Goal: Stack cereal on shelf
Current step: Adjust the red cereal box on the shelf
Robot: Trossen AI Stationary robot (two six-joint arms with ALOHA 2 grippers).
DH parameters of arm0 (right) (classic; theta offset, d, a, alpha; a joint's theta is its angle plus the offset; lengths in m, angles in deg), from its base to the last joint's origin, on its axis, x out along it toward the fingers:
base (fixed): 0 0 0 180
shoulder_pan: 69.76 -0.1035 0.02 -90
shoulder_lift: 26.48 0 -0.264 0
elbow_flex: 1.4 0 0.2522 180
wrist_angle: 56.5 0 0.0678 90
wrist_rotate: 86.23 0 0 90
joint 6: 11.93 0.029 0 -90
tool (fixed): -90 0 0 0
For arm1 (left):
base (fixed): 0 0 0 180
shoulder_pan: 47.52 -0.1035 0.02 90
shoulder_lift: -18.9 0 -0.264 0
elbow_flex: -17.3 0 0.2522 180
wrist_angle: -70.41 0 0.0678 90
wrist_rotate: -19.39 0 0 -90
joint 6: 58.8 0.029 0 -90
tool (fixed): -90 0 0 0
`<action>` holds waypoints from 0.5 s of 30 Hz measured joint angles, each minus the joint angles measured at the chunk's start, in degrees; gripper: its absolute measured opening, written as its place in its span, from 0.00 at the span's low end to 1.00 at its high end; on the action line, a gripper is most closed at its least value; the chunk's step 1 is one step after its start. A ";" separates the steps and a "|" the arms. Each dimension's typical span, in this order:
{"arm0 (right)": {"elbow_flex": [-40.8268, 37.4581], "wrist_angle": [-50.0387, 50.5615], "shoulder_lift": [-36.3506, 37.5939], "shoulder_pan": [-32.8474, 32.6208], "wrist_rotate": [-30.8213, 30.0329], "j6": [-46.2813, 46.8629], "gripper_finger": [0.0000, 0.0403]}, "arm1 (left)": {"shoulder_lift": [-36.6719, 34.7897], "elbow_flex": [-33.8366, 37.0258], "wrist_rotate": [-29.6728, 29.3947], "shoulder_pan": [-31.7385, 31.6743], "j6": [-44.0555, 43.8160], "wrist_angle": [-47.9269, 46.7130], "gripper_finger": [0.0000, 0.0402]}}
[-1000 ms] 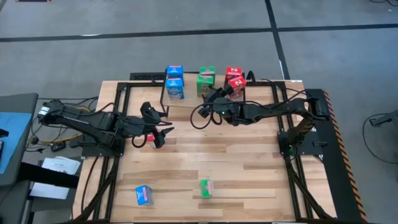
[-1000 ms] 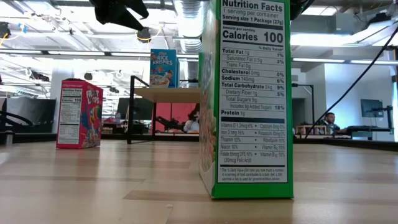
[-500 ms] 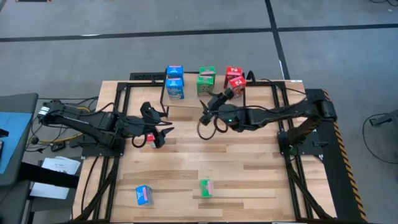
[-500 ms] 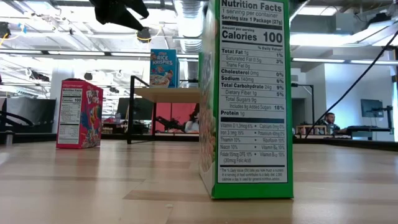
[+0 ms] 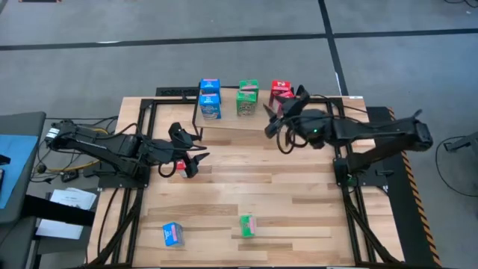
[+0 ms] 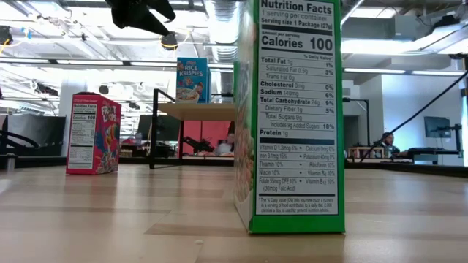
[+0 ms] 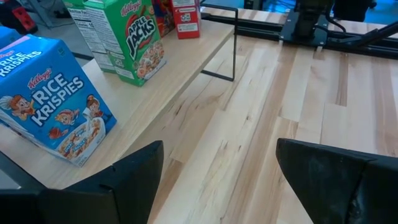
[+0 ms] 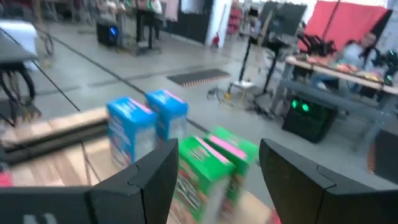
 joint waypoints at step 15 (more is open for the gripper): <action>-8.57 31.10 14.74 2.98 0.09 18.83 0.62 | 0.00 0.00 0.04 0.00 -0.53 -0.09 0.75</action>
